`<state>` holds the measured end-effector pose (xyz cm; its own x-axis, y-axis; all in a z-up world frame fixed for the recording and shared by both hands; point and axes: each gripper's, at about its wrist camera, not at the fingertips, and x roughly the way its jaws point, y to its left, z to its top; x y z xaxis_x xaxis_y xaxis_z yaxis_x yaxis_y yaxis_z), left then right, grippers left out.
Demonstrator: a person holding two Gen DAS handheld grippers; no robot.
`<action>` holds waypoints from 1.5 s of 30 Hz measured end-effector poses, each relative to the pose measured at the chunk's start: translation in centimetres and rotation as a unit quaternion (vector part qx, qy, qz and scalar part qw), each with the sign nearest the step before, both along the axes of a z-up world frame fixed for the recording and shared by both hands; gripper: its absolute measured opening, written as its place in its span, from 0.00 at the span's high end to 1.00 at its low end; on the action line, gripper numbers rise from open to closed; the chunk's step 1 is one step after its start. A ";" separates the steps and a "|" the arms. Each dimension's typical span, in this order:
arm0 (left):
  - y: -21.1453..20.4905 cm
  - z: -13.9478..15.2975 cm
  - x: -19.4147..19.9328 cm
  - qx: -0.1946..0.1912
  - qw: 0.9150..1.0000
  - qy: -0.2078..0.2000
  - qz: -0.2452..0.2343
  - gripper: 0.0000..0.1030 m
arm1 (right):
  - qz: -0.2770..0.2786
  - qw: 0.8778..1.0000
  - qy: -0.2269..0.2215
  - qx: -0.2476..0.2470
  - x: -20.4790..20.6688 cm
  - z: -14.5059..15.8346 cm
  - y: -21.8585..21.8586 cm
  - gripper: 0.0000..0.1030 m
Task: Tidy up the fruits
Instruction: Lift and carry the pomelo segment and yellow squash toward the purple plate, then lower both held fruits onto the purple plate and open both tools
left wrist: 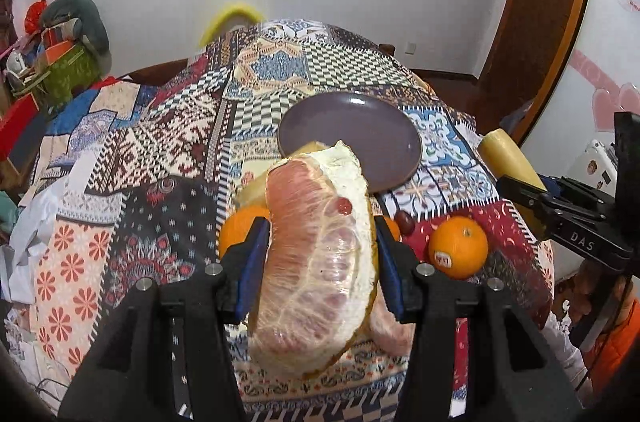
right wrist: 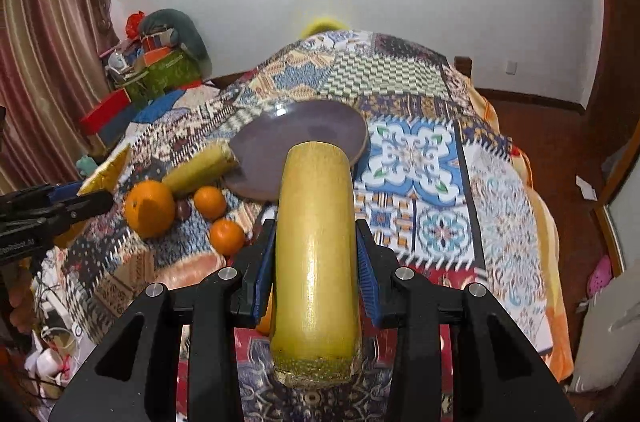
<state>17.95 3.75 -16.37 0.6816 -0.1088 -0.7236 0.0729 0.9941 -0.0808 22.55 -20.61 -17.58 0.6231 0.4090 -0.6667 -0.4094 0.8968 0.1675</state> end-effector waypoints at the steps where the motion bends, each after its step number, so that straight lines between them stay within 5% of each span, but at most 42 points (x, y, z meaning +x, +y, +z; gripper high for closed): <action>1: -0.1 0.1 0.3 0.001 1.000 -0.002 0.000 0.51 | 0.001 1.000 -0.004 0.001 0.2 0.3 0.1 0.67; 22: -0.8 2.3 7.9 0.013 0.999 -0.044 -0.013 0.51 | 0.021 0.998 -0.056 0.002 5.5 2.5 3.0 0.67; 45: -0.5 -1.6 18.4 0.013 1.000 -0.011 -0.011 0.51 | 0.045 0.998 -0.027 -0.031 13.6 -0.6 6.0 0.67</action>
